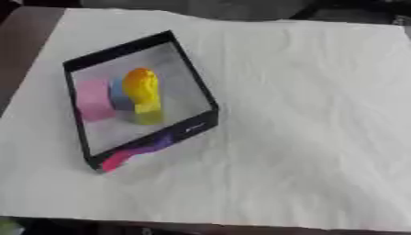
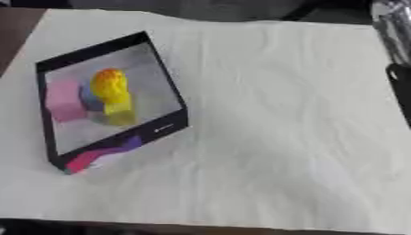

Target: Pick up objects on the table and place them in the box.

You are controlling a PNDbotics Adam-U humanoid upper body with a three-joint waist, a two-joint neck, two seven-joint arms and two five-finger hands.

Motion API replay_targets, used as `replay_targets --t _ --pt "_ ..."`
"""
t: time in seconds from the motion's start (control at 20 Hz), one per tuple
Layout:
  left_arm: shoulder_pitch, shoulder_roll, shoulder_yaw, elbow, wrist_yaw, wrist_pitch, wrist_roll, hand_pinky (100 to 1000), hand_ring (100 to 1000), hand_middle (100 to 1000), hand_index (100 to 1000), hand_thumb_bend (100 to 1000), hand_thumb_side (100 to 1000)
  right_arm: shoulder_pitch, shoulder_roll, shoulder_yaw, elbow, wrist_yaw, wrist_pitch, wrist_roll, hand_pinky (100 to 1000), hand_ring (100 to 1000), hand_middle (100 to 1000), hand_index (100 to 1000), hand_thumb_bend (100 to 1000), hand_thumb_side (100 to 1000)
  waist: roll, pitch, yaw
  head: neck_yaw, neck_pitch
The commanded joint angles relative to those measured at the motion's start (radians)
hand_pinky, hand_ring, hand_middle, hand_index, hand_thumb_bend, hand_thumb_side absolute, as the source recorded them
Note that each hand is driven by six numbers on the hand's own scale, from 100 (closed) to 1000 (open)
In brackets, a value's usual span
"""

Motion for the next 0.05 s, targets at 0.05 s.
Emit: replay_targets --t 0.05 --pt "-0.016 0.006 -0.003 0.001 0.005 0.003 -0.010 703 666 752 818 285 508 0.070 -0.017 -0.076 -0.028 -0.059 -0.019 -0.043 929 877 845 896 263 315 -0.003 0.006 -0.009 0.018 -0.001"
